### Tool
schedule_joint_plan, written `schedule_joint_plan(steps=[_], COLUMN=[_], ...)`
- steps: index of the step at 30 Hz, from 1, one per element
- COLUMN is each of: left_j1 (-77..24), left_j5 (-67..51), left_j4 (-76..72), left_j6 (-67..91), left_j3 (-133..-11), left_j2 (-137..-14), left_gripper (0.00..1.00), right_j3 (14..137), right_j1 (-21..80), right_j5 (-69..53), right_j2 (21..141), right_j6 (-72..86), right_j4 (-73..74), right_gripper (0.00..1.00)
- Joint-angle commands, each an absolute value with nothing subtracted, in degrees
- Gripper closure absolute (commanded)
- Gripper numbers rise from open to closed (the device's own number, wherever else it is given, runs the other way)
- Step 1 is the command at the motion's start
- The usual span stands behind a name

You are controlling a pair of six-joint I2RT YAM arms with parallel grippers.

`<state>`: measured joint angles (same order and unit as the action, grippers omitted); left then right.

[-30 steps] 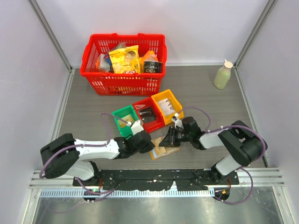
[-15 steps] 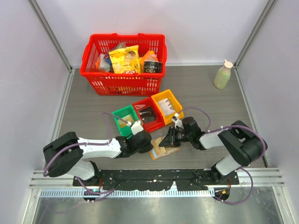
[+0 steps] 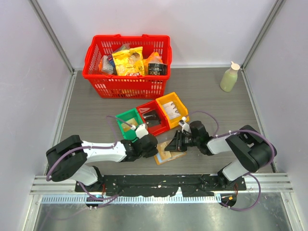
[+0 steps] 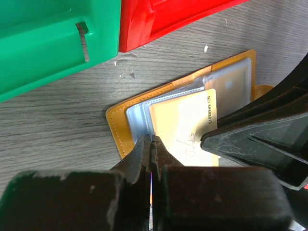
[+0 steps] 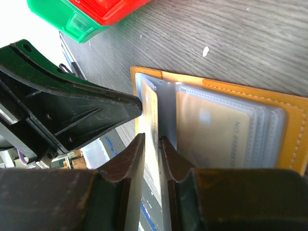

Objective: Take the credit cards out of the card holder
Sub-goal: Remove the credit card from the card holder.

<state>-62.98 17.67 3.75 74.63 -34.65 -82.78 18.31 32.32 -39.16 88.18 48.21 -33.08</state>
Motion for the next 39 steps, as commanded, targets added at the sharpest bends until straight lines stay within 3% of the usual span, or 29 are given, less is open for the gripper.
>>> schedule_joint_plan(steps=[1,16,22,30,39], left_j1=[-62.8,-62.8,-62.8,-62.8,-62.8], left_j5=[19.1,18.9,18.4,15.6,15.9], left_j4=[8.7,8.8,7.9,-4.5,-0.2], left_j6=[74.5,73.9,73.7,71.1,72.1], left_j3=[-35.2,-35.9,-35.9,-34.5,-36.6], left_j2=[-83.1,-84.0,-84.0,-80.5,-84.7], left_gripper=[1.0,1.0,1.0,0.98,1.0], right_j3=[17.3,16.2,16.3,16.5,16.2], right_j1=[31.2,29.6,28.6,28.6,28.4], right_j5=[-40.8,-41.9,-41.7,-41.7,-41.5], right_j2=[85.6,85.3,83.8,85.4,84.9], right_j6=[49.4,49.1,46.9,46.9,47.1], right_j4=[-37.4,-38.1,-34.2,-35.3,-35.2], right_gripper=[0.77,0.93,0.92,0.92,0.92])
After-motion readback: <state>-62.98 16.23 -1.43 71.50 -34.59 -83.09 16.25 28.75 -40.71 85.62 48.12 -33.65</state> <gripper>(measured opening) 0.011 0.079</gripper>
